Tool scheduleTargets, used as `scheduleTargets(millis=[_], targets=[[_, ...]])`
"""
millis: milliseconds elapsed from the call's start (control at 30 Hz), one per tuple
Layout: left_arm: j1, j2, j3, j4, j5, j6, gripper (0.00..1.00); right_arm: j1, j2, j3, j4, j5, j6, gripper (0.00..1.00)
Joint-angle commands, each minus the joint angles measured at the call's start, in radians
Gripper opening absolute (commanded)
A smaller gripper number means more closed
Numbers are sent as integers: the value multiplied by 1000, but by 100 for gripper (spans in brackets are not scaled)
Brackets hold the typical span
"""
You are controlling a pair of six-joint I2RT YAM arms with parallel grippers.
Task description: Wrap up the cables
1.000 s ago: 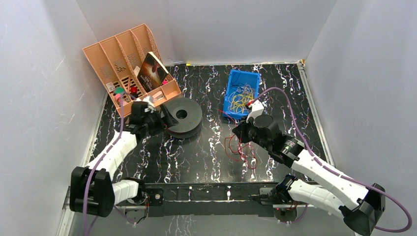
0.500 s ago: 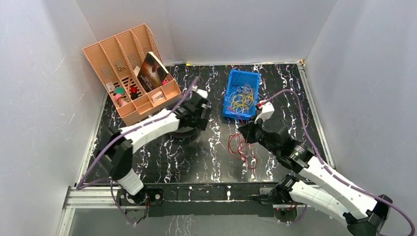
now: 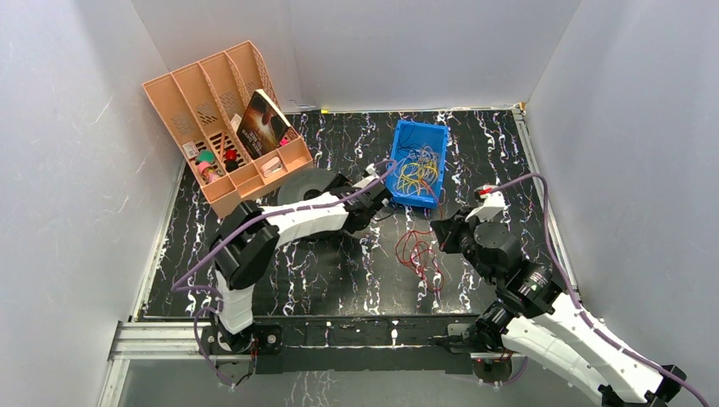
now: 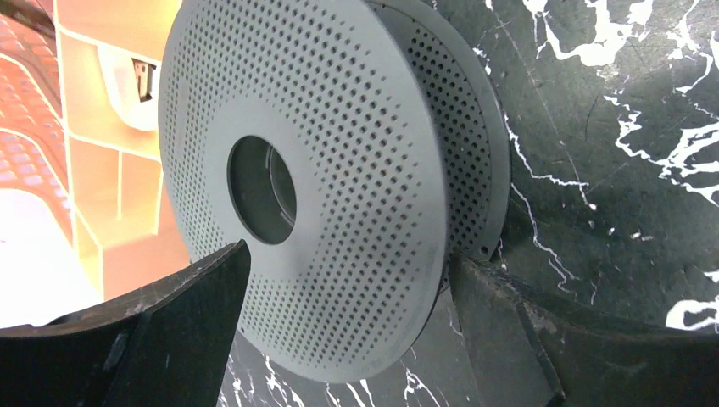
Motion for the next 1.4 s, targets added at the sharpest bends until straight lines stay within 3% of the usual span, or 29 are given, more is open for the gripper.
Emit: scheduleTargets(millis=[0,367,567,767,967,1167,1367], targets=[[-34,44,39,30,-128,86,85,-6,-12,2,22,50,28,0],[-50,97,11,199,-259,184,68,-5,-41,-12,24,59,44,0],[-52,81,-21,270,-288,221,48,-5,-45,-12,28,55,45,0],[-61,34,-45,317,-309,251,20,-5,-39,-9,36,52,44,0],[-72,-55,-75,353,-332,269,2,-5,-36,-1,38,49,44,0],[-91,-214,-141,385,-334,237,0,-5,-31,12,30,57,42,0],[-94,-430,-245,397,-242,117,0,-5,-18,39,22,63,33,0]])
